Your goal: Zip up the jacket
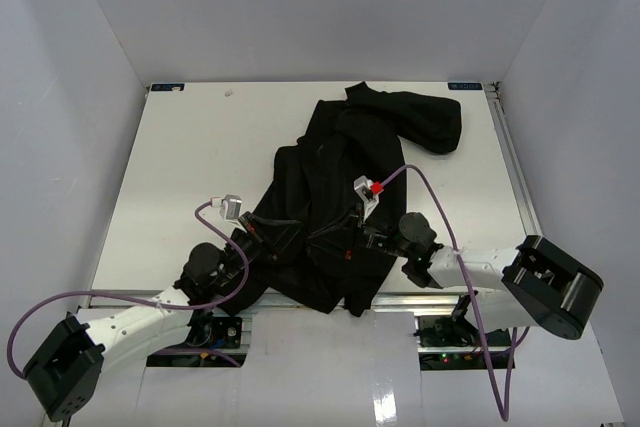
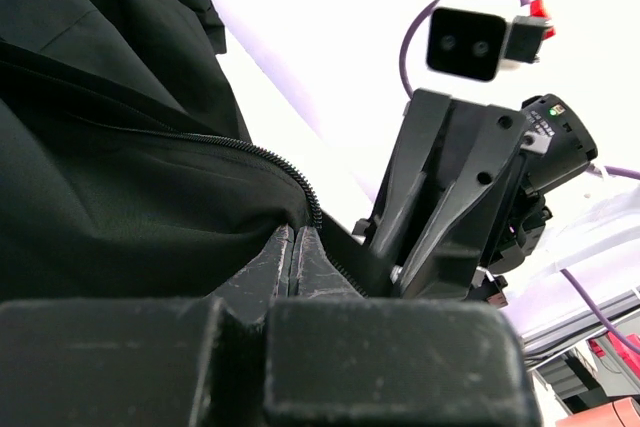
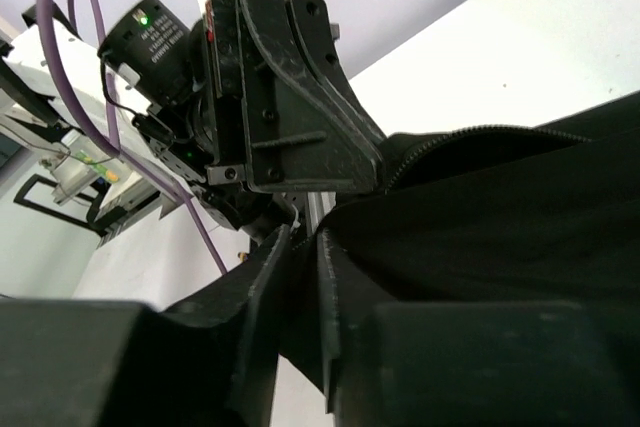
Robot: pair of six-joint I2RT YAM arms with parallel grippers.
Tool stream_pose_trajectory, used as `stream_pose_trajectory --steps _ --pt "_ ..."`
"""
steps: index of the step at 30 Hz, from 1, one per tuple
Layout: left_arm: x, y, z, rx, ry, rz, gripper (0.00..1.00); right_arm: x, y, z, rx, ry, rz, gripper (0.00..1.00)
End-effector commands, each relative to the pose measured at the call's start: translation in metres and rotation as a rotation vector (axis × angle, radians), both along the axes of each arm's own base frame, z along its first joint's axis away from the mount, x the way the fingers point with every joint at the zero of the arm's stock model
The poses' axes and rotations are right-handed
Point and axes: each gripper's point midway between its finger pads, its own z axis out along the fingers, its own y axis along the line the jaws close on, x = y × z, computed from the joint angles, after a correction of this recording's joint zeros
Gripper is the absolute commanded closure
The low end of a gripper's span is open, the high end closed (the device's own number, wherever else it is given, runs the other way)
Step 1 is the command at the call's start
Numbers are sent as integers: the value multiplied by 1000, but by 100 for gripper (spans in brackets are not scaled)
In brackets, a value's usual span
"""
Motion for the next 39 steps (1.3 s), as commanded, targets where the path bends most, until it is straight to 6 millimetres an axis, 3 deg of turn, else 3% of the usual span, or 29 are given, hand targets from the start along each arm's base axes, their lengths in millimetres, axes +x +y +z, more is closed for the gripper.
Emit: stream_pose_trajectory --steps 1,4,8,10,13,16,19,23,28,32,36,37,39 --pt "-7 3 -20 26 13 -14 100 -6 7 23 81 -48 49 70" --pt "-8 2 -16 15 2 -21 100 -6 11 17 74 -32 68 67" --pt "-8 4 -14 11 -7 -14 100 -7 13 11 70 -23 79 55" --pt "-1 8 -20 37 9 31 100 -5 13 4 53 -10 69 61" --pt "24 24 -41 135 119 190 100 -1 15 -9 20 11 52 81" --pt "46 53 -68 276 262 399 100 0 17 -25 -19 38 53 84" --pt "52 71 -79 334 331 504 100 3 18 -45 -67 68 40 80" --pt "52 77 -79 343 340 526 100 9 14 -60 -100 90 -17 69" --pt "51 77 -77 353 341 523 100 21 28 -66 -246 70 -165 40" --pt "50 75 -69 340 327 510 100 36 25 -86 -448 86 -366 36" --pt "47 71 -60 295 293 477 100 36 33 -101 -627 76 -475 37" --pt "47 70 -59 290 292 475 100 32 43 -93 -626 66 -475 37" --pt "46 70 -59 293 293 470 100 28 46 -106 -724 56 -521 38"
